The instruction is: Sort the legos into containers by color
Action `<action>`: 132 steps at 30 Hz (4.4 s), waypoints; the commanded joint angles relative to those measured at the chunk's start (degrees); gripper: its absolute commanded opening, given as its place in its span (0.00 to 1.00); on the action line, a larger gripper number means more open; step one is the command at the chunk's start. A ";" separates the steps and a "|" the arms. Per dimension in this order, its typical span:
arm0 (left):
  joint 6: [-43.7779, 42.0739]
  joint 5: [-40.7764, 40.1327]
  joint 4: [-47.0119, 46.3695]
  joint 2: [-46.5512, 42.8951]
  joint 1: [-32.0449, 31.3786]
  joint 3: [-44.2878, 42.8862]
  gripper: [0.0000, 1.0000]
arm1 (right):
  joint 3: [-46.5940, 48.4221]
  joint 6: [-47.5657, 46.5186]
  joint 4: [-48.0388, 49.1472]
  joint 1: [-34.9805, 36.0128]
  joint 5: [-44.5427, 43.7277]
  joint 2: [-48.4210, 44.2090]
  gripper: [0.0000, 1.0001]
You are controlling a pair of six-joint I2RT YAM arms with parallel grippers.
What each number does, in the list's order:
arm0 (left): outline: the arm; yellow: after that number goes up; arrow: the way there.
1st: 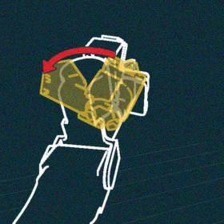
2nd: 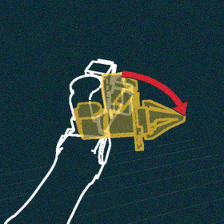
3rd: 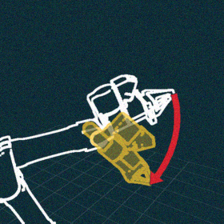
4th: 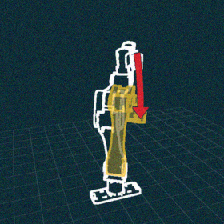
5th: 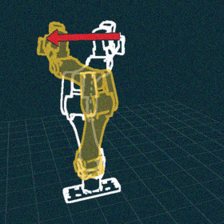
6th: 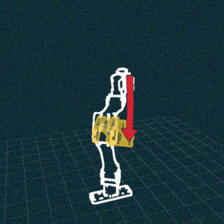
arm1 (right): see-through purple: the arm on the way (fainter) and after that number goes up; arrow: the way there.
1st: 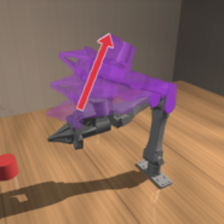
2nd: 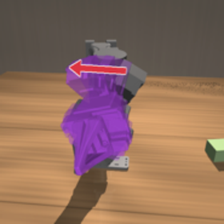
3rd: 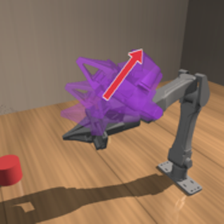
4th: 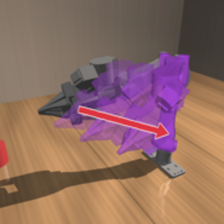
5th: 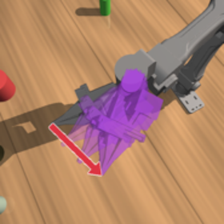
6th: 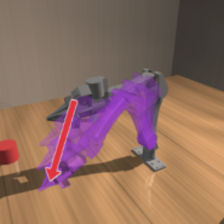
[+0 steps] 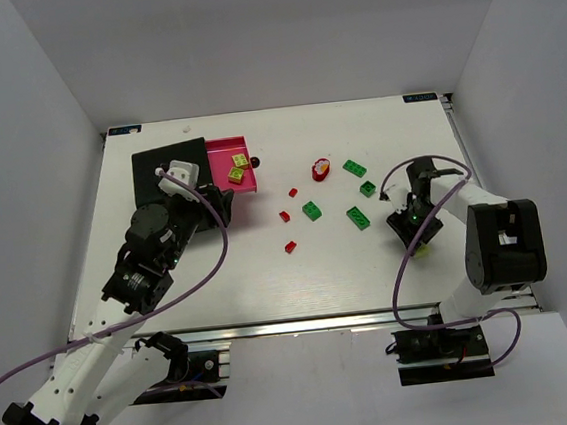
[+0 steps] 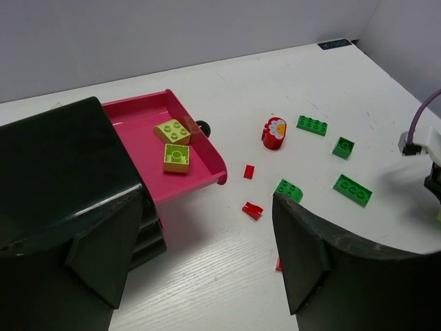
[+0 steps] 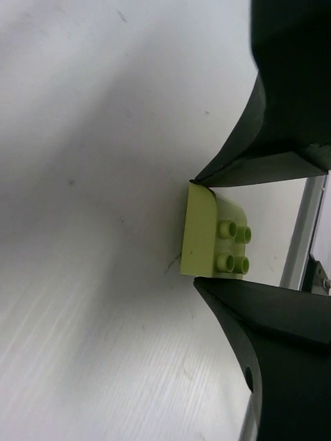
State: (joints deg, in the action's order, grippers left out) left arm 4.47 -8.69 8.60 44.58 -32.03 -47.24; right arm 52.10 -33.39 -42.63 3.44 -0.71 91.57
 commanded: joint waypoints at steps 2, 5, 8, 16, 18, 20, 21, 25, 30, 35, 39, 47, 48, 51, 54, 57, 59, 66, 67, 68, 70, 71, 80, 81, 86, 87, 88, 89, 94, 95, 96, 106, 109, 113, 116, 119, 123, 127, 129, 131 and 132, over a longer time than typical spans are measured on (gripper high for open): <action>-0.69 -1.59 -1.13 -1.68 0.04 0.75 0.86 | 12.83 -1.33 -3.94 3.31 13.76 0.62 0.00; -1.13 -3.35 -1.31 -1.78 0.04 1.19 0.86 | 23.18 -0.98 -5.62 8.91 20.28 3.61 0.00; -1.74 -5.02 -1.66 -2.13 0.57 1.63 0.86 | 32.50 -0.10 -4.74 14.20 23.29 7.91 0.00; -3.68 -13.18 -3.85 -5.02 0.57 4.35 0.86 | 62.13 2.97 -1.40 28.26 28.57 24.50 0.01; -4.29 -14.33 -4.20 -5.38 1.09 4.96 0.86 | 70.55 4.29 0.00 29.95 28.75 27.68 0.01; -4.29 -15.39 -4.65 -5.82 1.09 5.32 0.86 | 73.66 7.18 4.72 31.45 26.91 30.85 0.01; -4.29 -15.65 -4.82 -5.82 1.09 5.49 0.86 | 74.20 7.98 6.75 32.15 26.21 31.30 0.00; -6.49 -16.18 -5.35 -5.64 1.09 6.20 0.86 | 70.61 11.93 17.39 33.65 23.92 31.30 0.00; -6.84 -16.36 -5.35 -4.68 1.09 6.37 0.86 | 69.81 15.98 25.48 35.31 24.18 32.53 0.00; -7.19 -16.62 -5.61 -4.50 1.09 6.55 0.86 | 71.91 19.76 31.20 36.81 23.91 35.60 0.06; -7.28 -17.06 -5.79 -4.59 1.09 6.73 0.86 | 74.37 21.69 33.84 37.60 23.56 38.76 0.29; -7.46 -17.06 -6.05 -4.94 1.09 7.08 0.87 | 74.64 22.75 35.69 38.48 21.54 38.69 0.74; -7.28 -17.06 -6.05 -4.76 1.09 7.08 0.87 | 74.56 22.93 35.86 38.39 21.45 37.81 0.75; -7.19 -16.54 -6.05 -4.67 1.09 7.17 0.87 | 73.24 23.54 36.56 37.87 20.84 35.88 0.75; -7.11 -15.84 -6.23 -4.33 1.09 7.34 0.83 | 71.40 24.85 37.00 37.34 19.00 33.25 0.64; -7.02 -15.74 -6.14 -4.06 1.09 7.34 0.62 | 68.41 27.31 37.10 36.38 14.96 30.17 0.17; -6.67 -16.10 -6.05 -3.97 1.09 6.99 0.37 | 64.82 29.08 37.44 35.07 10.92 27.71 0.00; -5.53 -20.40 -5.70 -3.36 1.09 6.38 0.01 | 61.53 27.23 30.79 34.09 2.74 27.69 0.00; -5.35 -20.75 -5.70 -3.01 1.09 6.37 0.01 | 62.76 27.41 28.77 34.09 2.21 28.65 0.00; -5.26 -20.84 -5.53 -3.00 1.09 6.11 0.01 | 65.47 28.37 24.92 34.00 1.68 31.27 0.00; -5.26 -20.84 -5.52 -2.92 1.09 6.20 0.01 | 67.95 29.51 21.46 34.17 1.94 33.49 0.00; -5.17 -20.84 -5.61 -3.00 1.09 6.29 0.01 | 68.40 29.87 20.32 34.17 2.46 34.80 0.00; -5.17 -20.49 -5.70 -3.53 1.09 6.29 0.03 | 69.89 30.49 19.43 33.91 1.15 38.85 0.00; -5.26 -20.40 -5.70 -3.53 1.09 6.29 0.03 | 70.16 30.40 19.25 33.82 1.06 39.38 0.00; -5.26 -20.49 -5.79 -4.06 1.09 6.37 0.04 | 67.97 32.15 19.16 33.56 8.50 39.56 0.00; -5.26 -20.58 -5.70 -3.97 1.09 6.37 0.04 | 67.27 32.50 19.69 33.47 9.66 39.22 0.00; -5.26 -20.58 -5.79 -3.97 1.09 6.37 0.04 | 66.56 32.94 20.82 33.38 10.63 38.34 0.00; -5.26 -20.49 -5.79 -3.97 1.09 6.37 0.04 | 65.34 32.95 21.36 33.47 11.60 37.98 0.00; -5.26 -20.58 -5.70 -4.23 1.09 6.37 0.07 | 65.94 35.93 21.80 33.65 16.26 37.02 0.00; -5.26 -20.58 -5.79 -4.24 1.09 6.37 0.07 | 66.20 36.37 21.80 33.65 16.96 37.01 0.00; -5.26 -20.58 -5.79 -4.32 1.09 6.37 0.07 | 66.64 36.81 21.63 33.65 18.10 36.93 0.00; -5.26 -20.49 -5.88 -4.50 1.09 6.37 0.11 | 72.79 41.56 20.66 34.61 22.06 39.21 0.00; -5.26 -20.32 -5.88 -4.50 1.09 6.37 0.12 | 72.36 42.44 21.71 34.79 23.38 38.77 0.00; -5.26 -20.32 -5.88 -4.41 1.09 6.46 0.13 | 72.70 43.49 23.21 34.97 24.44 39.21 0.00; -5.26 -20.49 -5.88 -4.50 1.09 6.55 0.13 | 73.41 44.72 24.08 35.49 25.75 39.91 0.00; -5.35 -20.58 -5.96 -4.59 1.09 6.55 0.14 | 73.50 45.78 25.31 35.84 26.98 40.53 0.00; -5.26 -20.49 -6.05 -4.32 1.09 6.55 0.14 | 74.90 46.66 26.20 36.64 27.60 41.14 0.00; -5.35 -20.32 -5.88 -4.06 1.09 6.55 0.15 | 75.52 47.54 27.42 37.42 28.40 41.67 0.00; -5.35 -20.40 -5.96 -3.89 1.09 6.55 0.15 | 75.78 48.15 27.86 37.43 28.92 42.02 0.00; -5.35 -20.40 -6.05 -3.88 1.09 6.64 0.16 | 75.87 48.85 28.13 37.60 29.71 42.37 0.00; -5.35 -20.40 -5.96 -3.80 1.09 6.55 0.16 | 75.79 49.46 28.57 37.60 30.06 42.64 0.00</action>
State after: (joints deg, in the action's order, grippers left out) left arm -1.04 -28.80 3.40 40.93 -31.18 -40.10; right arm 125.29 13.91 -17.30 40.91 27.00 132.66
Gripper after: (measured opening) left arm 0.158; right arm 0.011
